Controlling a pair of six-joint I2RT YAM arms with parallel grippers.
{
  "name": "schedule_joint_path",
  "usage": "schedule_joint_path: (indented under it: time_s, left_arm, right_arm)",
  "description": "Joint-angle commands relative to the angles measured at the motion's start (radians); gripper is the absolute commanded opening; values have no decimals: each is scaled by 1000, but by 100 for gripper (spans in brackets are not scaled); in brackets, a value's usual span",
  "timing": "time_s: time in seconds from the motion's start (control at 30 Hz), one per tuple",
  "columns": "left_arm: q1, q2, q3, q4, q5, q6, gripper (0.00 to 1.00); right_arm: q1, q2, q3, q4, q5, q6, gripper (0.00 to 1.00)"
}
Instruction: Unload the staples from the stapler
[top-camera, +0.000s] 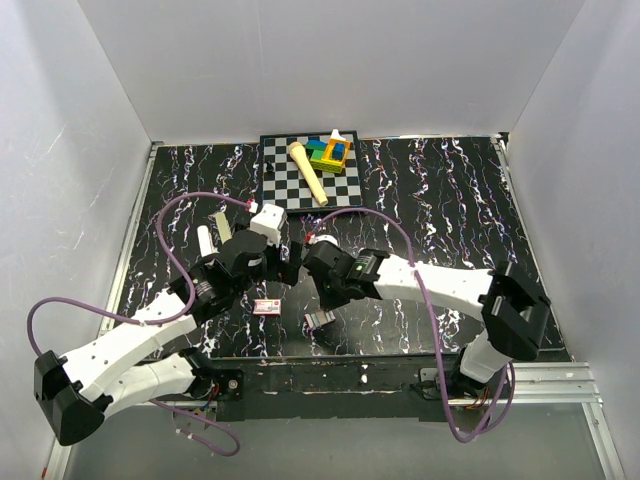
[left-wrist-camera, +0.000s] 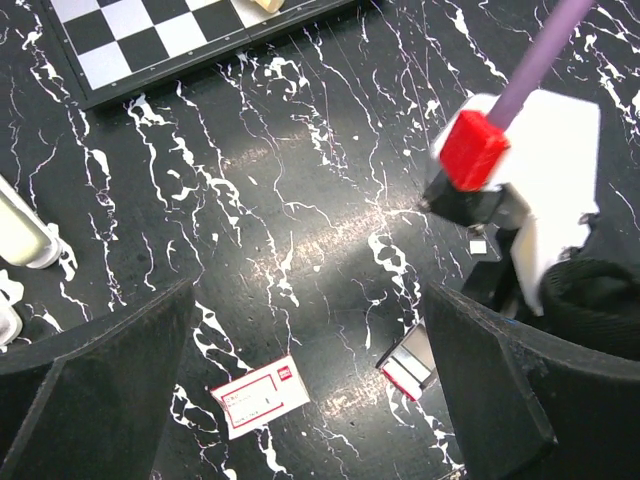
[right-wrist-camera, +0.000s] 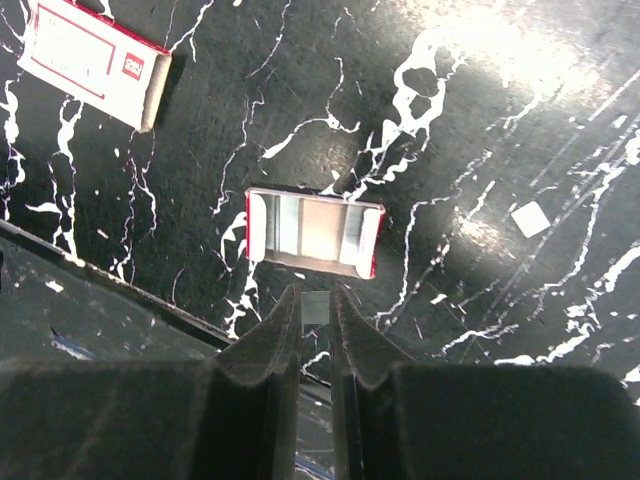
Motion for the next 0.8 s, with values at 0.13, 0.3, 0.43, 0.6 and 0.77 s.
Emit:
schedule_joint_path:
  time_s: [0.13,0.3,0.43,0.6,0.77]
  left_arm:
    - [3,-35,0,-5,-38,-16,98]
    - [3,-32,2,-5,-36,-14,98]
    - [3,-30,0,-5,-35,-14,98]
    - [3,-27,0,-5,-29,-13,98]
    - [3,-23,2,-5,-26,-13,98]
  right_arm:
    - [28,89,55,79,10,78,15]
    - [38,112,51,91,17,92,15]
    - [44,129,51,99,24,101,15]
    - [48,143,49,106,29,106,15]
    - [48,160,43,110,43,109,16]
